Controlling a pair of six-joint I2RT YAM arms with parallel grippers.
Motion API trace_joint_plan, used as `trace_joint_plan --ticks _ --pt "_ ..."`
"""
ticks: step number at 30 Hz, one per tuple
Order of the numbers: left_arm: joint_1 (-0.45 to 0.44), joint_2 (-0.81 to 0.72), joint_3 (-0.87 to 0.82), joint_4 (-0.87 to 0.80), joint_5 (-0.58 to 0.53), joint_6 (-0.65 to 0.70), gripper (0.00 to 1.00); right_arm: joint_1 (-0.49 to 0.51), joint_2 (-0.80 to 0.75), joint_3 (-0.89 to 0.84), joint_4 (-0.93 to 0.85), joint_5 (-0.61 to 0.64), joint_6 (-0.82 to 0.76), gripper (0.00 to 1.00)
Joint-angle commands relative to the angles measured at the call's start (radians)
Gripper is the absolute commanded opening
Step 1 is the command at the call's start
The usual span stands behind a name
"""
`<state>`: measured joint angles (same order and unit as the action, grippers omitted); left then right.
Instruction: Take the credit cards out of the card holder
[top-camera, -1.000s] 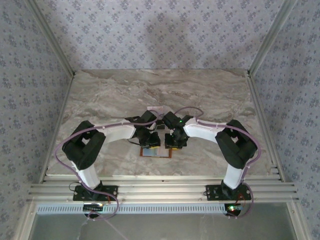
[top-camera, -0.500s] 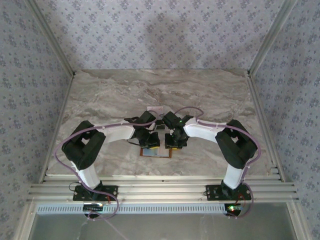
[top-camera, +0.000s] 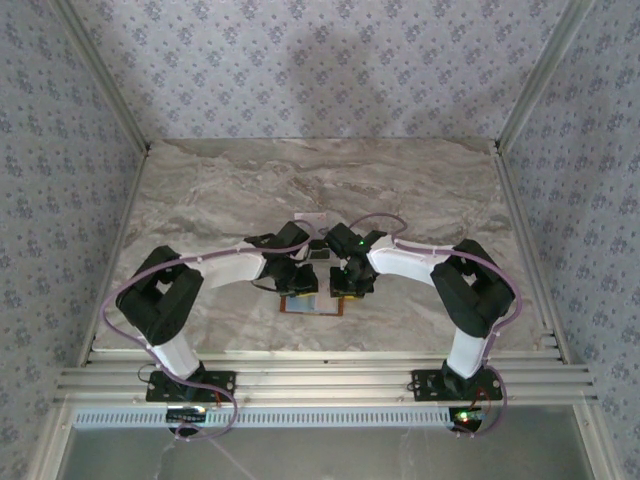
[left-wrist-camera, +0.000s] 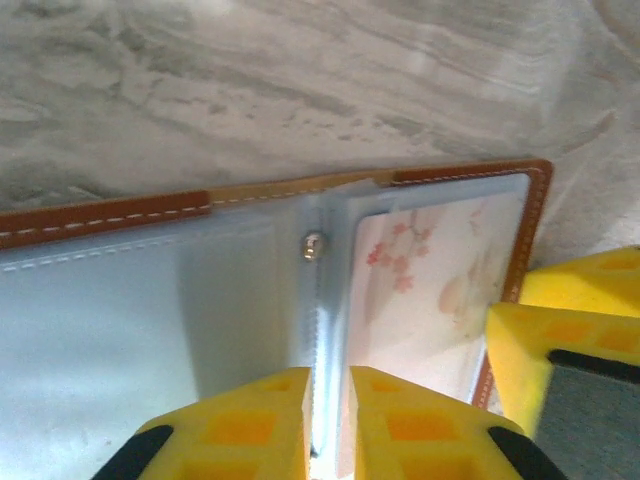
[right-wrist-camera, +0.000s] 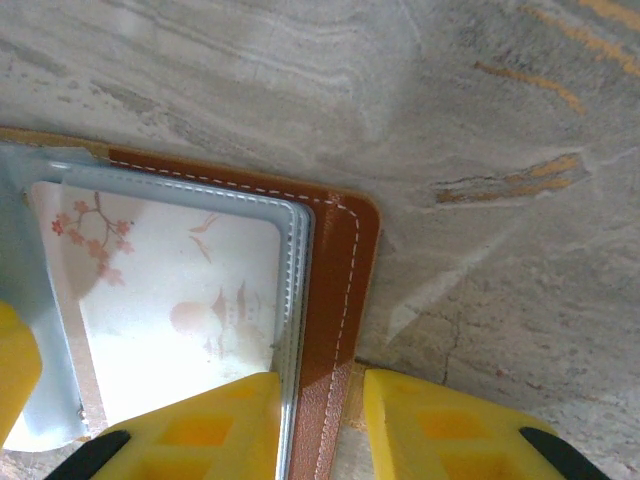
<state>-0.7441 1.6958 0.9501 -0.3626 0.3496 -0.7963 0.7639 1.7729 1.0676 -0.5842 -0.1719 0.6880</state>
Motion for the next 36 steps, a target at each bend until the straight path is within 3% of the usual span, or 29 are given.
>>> trace_joint_plan --ticks 1,9,16,23,36 --pt "0.001 -0.012 0.013 0.01 0.039 0.0 0.2 -0.007 0.007 -0.021 -0.041 0.047 -0.004 0.31" --pt "-0.006 0.044 0.016 0.036 0.046 0.006 0.25 -0.006 0.008 -0.023 -0.037 0.043 -0.002 0.31" --pt "-0.031 0.091 0.039 -0.033 -0.016 0.03 0.27 -0.005 0.002 -0.023 -0.042 0.045 -0.004 0.31" --pt "-0.041 0.078 0.072 -0.177 -0.148 0.054 0.21 -0.006 0.002 -0.032 -0.042 0.043 -0.002 0.31" --pt "-0.042 0.025 0.082 -0.156 -0.136 0.039 0.16 -0.012 -0.015 -0.031 -0.054 0.048 -0.001 0.37"
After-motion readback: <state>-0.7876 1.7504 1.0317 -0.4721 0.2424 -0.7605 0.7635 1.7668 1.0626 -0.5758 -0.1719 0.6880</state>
